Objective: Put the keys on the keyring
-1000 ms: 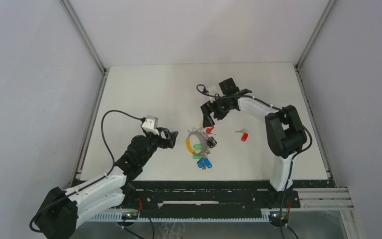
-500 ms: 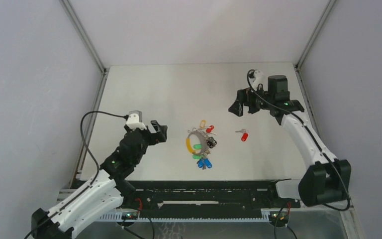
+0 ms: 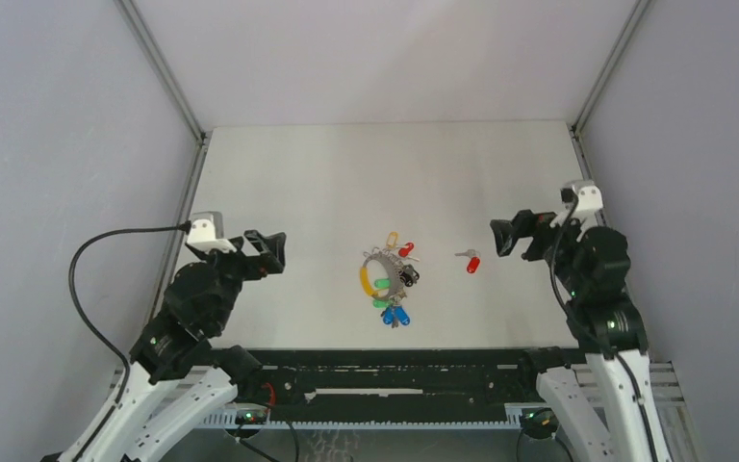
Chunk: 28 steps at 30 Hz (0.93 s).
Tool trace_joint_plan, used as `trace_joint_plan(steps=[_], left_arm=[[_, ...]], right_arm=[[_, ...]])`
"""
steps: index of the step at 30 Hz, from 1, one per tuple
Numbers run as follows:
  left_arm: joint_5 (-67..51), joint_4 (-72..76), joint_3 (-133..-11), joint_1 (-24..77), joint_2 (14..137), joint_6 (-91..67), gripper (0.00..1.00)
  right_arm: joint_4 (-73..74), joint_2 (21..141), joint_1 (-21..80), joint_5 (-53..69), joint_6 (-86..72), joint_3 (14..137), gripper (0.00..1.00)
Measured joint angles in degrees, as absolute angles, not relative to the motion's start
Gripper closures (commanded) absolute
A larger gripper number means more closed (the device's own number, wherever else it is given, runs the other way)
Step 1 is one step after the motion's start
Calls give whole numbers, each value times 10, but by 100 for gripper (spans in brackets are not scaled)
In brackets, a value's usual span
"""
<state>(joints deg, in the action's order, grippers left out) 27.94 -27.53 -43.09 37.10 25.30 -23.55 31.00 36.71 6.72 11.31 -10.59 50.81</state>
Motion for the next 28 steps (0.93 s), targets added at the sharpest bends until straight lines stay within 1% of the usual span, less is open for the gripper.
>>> trace_joint_plan(steps=[3, 9, 14, 28], left_arm=[[292, -287, -434, 371, 224, -216, 0], [331, -294, -431, 371, 154, -187, 0], [344, -276, -400, 370, 113, -176, 0], [313, -262, -388, 350, 104, -154, 0]], right_arm=[[286, 282, 67, 78, -118, 464, 0], [283, 199, 67, 34, -118, 399, 0], [282, 183, 67, 29, -117, 391, 0], [282, 193, 67, 35, -115, 391, 0]])
